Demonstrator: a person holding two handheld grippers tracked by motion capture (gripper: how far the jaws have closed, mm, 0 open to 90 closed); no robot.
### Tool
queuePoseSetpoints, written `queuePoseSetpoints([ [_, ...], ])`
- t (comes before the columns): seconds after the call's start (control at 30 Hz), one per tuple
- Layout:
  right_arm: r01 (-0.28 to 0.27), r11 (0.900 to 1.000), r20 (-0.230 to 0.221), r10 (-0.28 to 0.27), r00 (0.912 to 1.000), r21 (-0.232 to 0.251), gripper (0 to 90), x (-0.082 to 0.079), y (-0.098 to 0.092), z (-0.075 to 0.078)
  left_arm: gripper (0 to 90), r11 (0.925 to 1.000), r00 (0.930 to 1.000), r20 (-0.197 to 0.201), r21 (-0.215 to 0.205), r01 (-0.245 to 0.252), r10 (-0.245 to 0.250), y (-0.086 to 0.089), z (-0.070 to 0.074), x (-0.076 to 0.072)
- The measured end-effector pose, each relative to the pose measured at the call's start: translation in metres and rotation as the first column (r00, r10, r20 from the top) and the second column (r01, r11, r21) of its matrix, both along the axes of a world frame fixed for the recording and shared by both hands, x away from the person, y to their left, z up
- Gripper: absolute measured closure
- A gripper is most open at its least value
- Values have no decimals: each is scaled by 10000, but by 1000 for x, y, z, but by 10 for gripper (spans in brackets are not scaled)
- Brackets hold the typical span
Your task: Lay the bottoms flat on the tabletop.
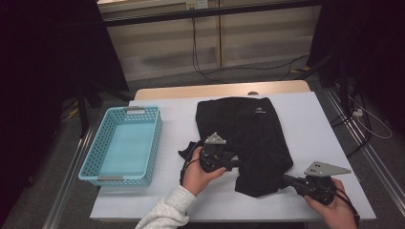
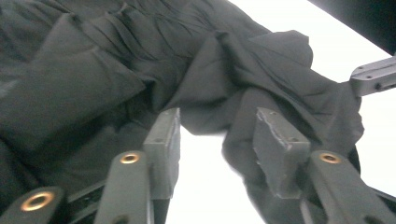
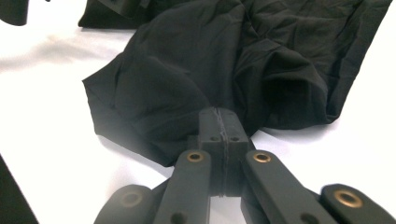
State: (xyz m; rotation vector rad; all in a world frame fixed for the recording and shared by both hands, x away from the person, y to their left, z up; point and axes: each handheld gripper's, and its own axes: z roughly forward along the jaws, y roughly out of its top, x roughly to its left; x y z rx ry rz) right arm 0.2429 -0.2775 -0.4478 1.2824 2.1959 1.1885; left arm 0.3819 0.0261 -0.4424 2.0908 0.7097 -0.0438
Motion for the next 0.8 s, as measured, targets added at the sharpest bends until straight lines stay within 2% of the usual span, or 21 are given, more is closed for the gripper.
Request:
queuePoseSetpoints([
  [0.17,70,10000,54,-70,10000,42,900,-10,-4,4,439,9998,9990,410,102,-168,163,6,1,3],
  [0.23,115,9999,137,-115,9998,12,900,-15,-6,6,436,9995,9987,389,72,-316,313,8,1,4],
  [0.37,203,9998,165,-205,9997,82,900,-20,-10,7,435,9982,9964,626,121,-588,579,13,1,7],
  [0.43,199,9998,152,-200,9997,90,900,-21,-11,8,431,9980,9966,547,93,-626,620,14,0,9],
  [0.63,200,9998,168,-199,9997,-70,900,-24,-12,8,424,9980,9956,716,118,-618,609,14,3,10],
  [0.8,344,9994,183,-343,9992,-32,900,-36,-18,11,417,9984,9962,682,136,-547,536,13,3,9],
])
